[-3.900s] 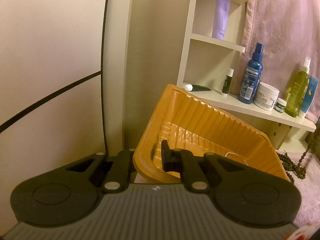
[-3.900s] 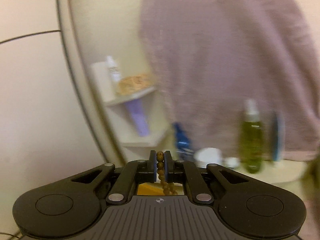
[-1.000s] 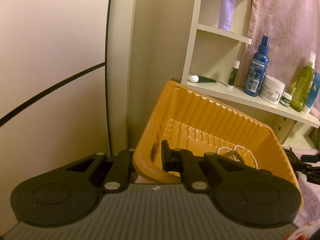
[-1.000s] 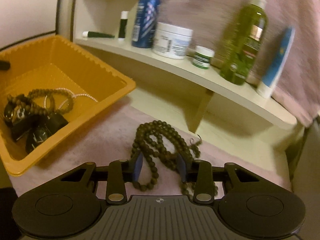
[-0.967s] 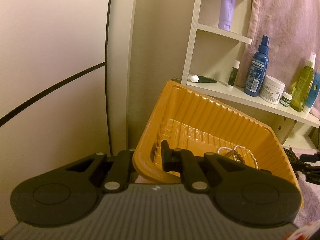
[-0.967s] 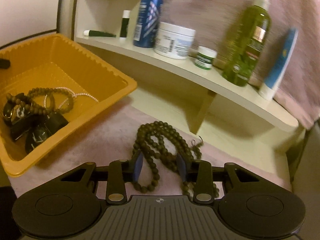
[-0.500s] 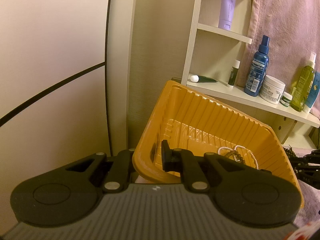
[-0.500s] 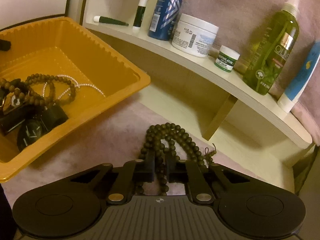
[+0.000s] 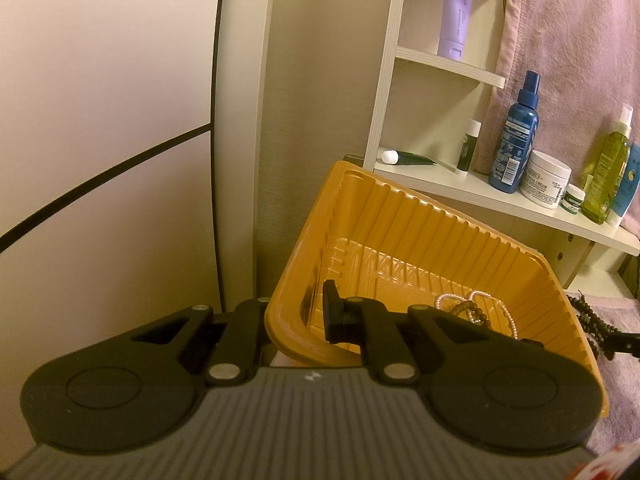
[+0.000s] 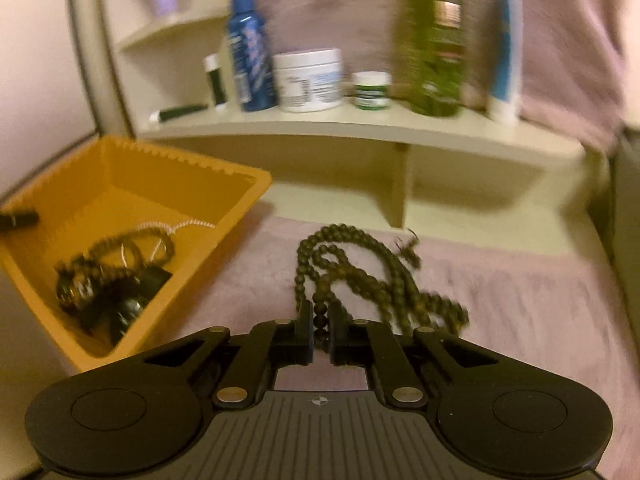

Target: Organize jewelry

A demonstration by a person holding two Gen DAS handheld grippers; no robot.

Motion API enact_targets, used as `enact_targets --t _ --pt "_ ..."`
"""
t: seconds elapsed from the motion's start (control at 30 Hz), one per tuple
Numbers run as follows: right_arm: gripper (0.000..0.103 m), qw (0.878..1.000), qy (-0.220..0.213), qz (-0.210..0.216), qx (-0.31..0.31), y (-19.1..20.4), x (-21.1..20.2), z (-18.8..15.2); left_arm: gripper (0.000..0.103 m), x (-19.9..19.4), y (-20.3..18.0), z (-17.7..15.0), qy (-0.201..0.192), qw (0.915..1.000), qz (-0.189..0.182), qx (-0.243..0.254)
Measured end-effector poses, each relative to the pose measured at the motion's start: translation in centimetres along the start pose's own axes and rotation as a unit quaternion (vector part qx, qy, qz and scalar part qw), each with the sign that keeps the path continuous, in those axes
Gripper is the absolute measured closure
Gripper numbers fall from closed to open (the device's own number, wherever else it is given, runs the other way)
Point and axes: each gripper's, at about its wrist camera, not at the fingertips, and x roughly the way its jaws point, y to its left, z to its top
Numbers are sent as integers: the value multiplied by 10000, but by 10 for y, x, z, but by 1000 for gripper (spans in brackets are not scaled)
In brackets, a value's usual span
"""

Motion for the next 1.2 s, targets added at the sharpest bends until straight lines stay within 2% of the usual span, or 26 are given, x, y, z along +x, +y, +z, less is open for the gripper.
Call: enact_targets --t 0.27,0.53,0.7,0.9,1.03,1.2 --pt "96 9962 -98 -27 867 -19 -31 10 93 -4 -1 0 -26 10000 -7 51" --pt "96 9922 -363 424 1113 -4 -50 34 93 -8 0 1 -31 10000 -40 50" --pt "96 9872 -452 995 1160 24 -52 50 93 -10 1 1 -37 10000 -80 40" --pt "96 9787 -323 1752 1021 74 -36 63 93 -11 2 0 -37 9999 -122 -5" --pt "96 9749 -186 2083 765 110 -18 68 93 -11 3 0 -17 9999 -144 -6" --pt "96 9734 -34 2234 511 145 8 71 93 -11 3 0 -9 9998 -184 -22"
